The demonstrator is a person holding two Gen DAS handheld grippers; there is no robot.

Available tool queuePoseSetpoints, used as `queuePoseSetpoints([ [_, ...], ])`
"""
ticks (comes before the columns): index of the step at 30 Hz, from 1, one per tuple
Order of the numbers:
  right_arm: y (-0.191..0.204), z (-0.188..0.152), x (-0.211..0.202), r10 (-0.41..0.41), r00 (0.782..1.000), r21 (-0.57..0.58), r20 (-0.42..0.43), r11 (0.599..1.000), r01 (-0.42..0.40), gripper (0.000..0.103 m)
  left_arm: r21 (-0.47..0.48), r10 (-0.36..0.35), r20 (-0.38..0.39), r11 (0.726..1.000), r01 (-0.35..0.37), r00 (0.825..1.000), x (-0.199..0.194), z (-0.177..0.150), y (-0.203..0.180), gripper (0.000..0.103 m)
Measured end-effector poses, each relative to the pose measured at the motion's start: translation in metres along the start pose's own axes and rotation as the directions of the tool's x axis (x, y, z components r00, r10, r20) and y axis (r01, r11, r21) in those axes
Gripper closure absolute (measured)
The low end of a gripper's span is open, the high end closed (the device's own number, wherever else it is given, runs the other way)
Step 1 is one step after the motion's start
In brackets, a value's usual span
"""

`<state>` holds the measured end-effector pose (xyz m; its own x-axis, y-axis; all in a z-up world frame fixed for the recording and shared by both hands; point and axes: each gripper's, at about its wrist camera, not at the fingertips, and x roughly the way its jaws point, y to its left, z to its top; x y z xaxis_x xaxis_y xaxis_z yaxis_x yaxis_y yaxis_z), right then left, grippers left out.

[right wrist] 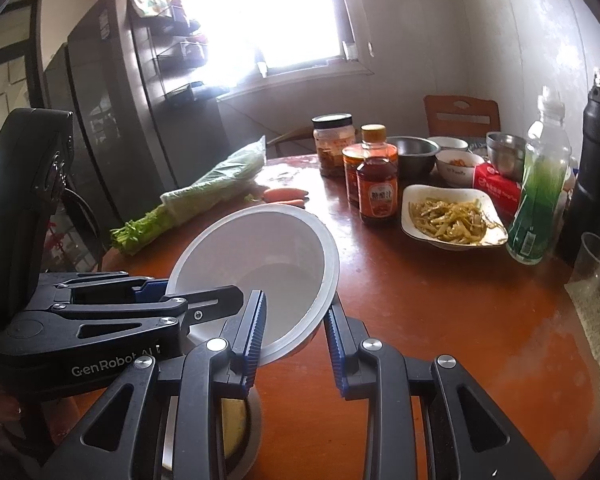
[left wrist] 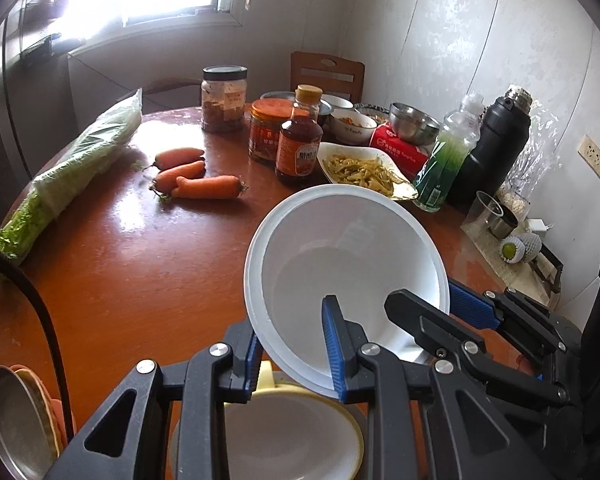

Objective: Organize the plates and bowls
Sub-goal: 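Carry the white bowl with both grippers over the yellow bowl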

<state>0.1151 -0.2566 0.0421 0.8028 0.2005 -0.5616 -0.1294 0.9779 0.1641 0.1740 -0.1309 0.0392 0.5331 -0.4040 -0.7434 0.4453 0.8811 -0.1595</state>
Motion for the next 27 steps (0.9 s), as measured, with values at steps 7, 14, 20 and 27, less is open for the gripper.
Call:
queuePoseSetpoints([
  [7, 0.017, 0.001, -0.011, 0.007, 1.000, -0.027, 0.017, 1.000, -0.006, 0.072, -0.013, 0.004, 0.033, 1.000, -0.004, 0.999, -0.020, -0.010, 0.007, 0.076],
  [14, 0.034, -0.002, -0.016, 0.019, 1.000, -0.051, 0.025, 0.999, -0.017, 0.072, -0.022, 0.016, 0.056, 1.000, -0.015, 0.998, -0.036, -0.018, 0.015, 0.076],
  [20, 0.047, -0.004, -0.023, 0.041, 0.999, -0.068, 0.031, 0.997, -0.038, 0.072, -0.029, 0.021, 0.072, 0.999, -0.019, 0.997, -0.049, -0.028, 0.021, 0.076],
  [27, 0.058, -0.013, -0.030, 0.049, 0.998, -0.087, 0.030, 0.995, -0.046, 0.072, -0.037, 0.021, 0.081, 0.999, -0.018, 0.996, -0.057, -0.046, 0.024, 0.076],
])
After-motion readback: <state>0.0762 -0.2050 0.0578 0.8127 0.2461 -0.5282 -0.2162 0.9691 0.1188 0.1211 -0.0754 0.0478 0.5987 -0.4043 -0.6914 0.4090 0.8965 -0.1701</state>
